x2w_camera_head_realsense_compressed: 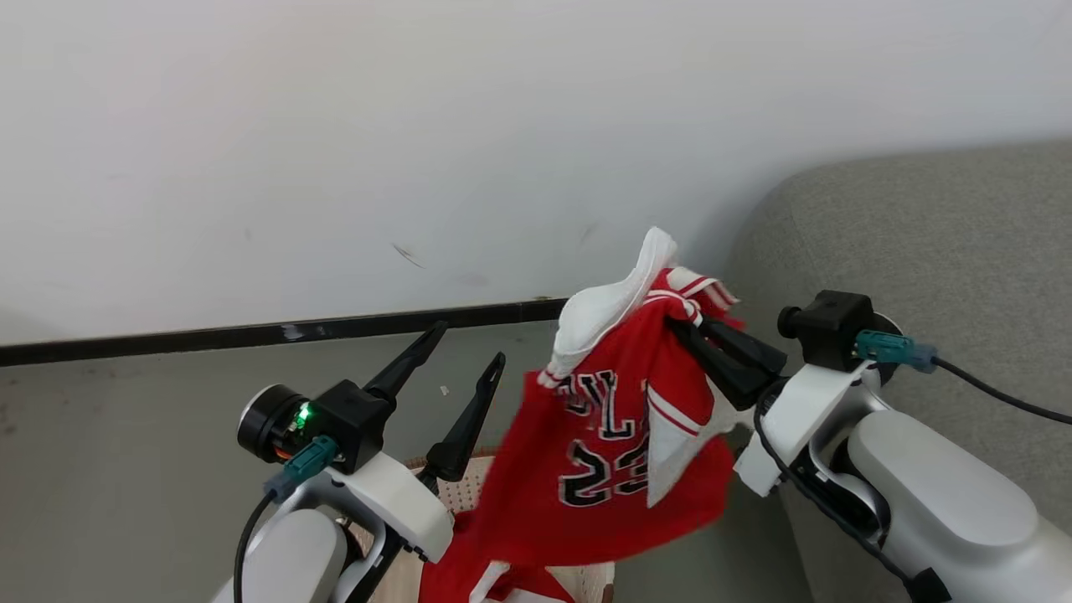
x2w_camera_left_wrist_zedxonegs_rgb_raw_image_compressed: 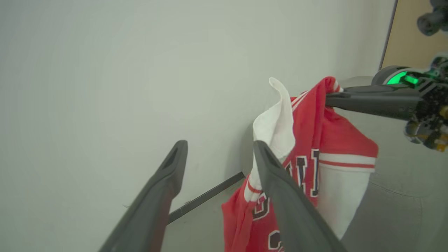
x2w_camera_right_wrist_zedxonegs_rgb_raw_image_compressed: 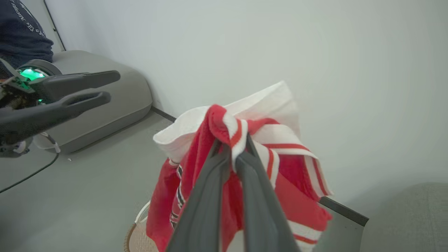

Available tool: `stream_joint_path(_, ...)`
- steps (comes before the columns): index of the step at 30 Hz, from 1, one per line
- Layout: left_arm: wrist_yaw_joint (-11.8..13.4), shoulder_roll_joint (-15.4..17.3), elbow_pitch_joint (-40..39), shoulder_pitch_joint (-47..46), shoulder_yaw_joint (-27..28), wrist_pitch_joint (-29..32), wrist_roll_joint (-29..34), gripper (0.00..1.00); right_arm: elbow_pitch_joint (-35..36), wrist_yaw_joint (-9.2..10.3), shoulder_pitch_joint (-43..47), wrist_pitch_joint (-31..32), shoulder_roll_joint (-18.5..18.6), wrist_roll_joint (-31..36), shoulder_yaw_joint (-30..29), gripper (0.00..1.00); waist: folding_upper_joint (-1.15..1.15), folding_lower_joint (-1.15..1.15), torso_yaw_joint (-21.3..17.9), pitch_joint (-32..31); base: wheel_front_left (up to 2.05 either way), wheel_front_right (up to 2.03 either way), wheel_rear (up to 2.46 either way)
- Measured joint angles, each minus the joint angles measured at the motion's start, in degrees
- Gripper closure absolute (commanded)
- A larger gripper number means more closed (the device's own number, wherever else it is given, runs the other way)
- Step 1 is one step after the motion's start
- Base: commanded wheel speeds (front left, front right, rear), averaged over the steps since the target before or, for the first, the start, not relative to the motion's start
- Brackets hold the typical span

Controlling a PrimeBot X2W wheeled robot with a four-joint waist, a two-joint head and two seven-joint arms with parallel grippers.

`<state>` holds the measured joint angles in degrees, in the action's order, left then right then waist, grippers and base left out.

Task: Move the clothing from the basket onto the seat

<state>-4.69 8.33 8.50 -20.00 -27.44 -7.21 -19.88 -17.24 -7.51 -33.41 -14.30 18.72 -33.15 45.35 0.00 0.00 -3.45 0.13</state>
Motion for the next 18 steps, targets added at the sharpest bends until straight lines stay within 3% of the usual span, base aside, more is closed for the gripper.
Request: stream_joint_path(18, -0.6, -1.2, -1.3, 3.1, -3.8, -2.5, -1.3, 0.00, 3.9, 0.00, 7.2, -0.1, 5.7, 3.7, -18.2, 1.00, 0.00, 0.00, -3.1, -0.9, 0.00, 0.00, 0.00)
